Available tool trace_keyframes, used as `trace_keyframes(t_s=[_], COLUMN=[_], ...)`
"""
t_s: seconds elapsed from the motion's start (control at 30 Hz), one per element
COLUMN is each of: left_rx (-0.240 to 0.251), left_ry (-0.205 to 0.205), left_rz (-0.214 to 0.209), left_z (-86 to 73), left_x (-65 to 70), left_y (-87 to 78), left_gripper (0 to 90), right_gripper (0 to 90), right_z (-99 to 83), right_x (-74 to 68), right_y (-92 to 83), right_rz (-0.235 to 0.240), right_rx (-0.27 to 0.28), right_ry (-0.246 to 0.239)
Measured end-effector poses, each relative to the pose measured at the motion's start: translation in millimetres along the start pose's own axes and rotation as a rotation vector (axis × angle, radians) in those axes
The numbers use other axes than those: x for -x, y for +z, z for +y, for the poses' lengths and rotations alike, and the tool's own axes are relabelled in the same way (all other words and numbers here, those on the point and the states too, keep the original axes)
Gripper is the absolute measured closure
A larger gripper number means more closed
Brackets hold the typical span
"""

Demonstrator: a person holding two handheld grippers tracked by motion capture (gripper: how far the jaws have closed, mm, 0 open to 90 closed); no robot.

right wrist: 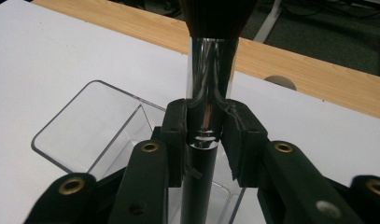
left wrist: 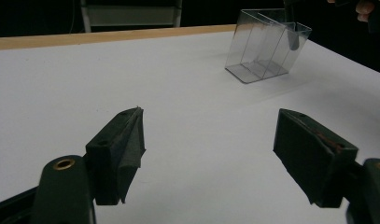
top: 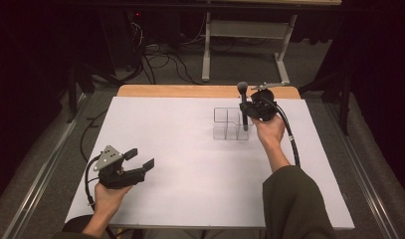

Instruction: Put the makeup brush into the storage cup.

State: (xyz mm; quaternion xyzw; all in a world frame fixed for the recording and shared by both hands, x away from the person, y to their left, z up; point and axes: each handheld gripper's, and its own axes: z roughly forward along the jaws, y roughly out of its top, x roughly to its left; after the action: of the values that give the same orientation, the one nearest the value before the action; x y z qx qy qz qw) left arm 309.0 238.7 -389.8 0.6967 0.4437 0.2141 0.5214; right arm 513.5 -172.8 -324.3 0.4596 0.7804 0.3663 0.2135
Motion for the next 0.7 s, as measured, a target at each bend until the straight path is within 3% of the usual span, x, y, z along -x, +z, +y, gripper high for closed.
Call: trace_keyframes(t_s=[0.1,0.23,0.7], left_rx=[-0.003,-0.007,-0.009], left_ry=[0.004,0.007,0.007], left_rz=[-0.003,-0.004,0.001], left_z=[-0.1,-0.2,-0.5], left_x=[0.5,1.6,1.3], left_y=[0.5,1.2,1.9], left_gripper=[24.8,24.8,24.8], right_gripper=[55.3,48.2,47.0], right_z=[-0.2,-4.7,-9.0], right_x=[4.2,7.0,10.3], right_y=[-4.0,-12.1,-32.5], right_rz=[0.042,0.038,0.033], right_rx=[-0.003,0.012,0.053], right_ry=[0.043,0.048,0.024])
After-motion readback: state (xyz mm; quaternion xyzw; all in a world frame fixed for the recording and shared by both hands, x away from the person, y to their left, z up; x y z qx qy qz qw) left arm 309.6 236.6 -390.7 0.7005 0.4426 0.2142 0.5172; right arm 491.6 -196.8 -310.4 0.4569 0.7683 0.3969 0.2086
